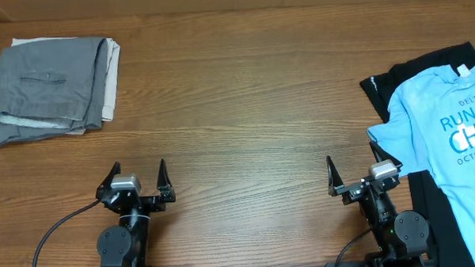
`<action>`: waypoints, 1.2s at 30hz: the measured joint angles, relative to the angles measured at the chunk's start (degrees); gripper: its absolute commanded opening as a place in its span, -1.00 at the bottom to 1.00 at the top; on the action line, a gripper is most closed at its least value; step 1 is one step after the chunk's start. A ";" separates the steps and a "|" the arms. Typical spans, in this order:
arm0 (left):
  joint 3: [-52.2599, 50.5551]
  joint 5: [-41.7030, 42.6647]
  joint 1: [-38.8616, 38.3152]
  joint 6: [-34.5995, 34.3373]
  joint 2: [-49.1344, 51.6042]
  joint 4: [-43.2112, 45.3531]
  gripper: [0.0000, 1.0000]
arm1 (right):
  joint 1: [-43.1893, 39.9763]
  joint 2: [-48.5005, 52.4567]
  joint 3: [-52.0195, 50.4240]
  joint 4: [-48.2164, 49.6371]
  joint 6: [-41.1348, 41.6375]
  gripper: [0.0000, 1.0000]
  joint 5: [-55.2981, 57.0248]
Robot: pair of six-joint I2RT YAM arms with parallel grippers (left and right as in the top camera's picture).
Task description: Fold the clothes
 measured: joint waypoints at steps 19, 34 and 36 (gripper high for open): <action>0.00 0.22 0.00 1.25 0.00 -0.04 1.00 | 0.00 0.00 0.00 0.02 -0.02 1.00 0.02; 0.00 0.22 0.00 1.25 0.00 -0.04 1.00 | 0.00 0.00 0.00 0.00 0.00 1.00 0.00; 0.00 0.22 0.00 1.25 0.00 -0.04 1.00 | 0.00 0.00 0.00 0.00 0.00 1.00 0.00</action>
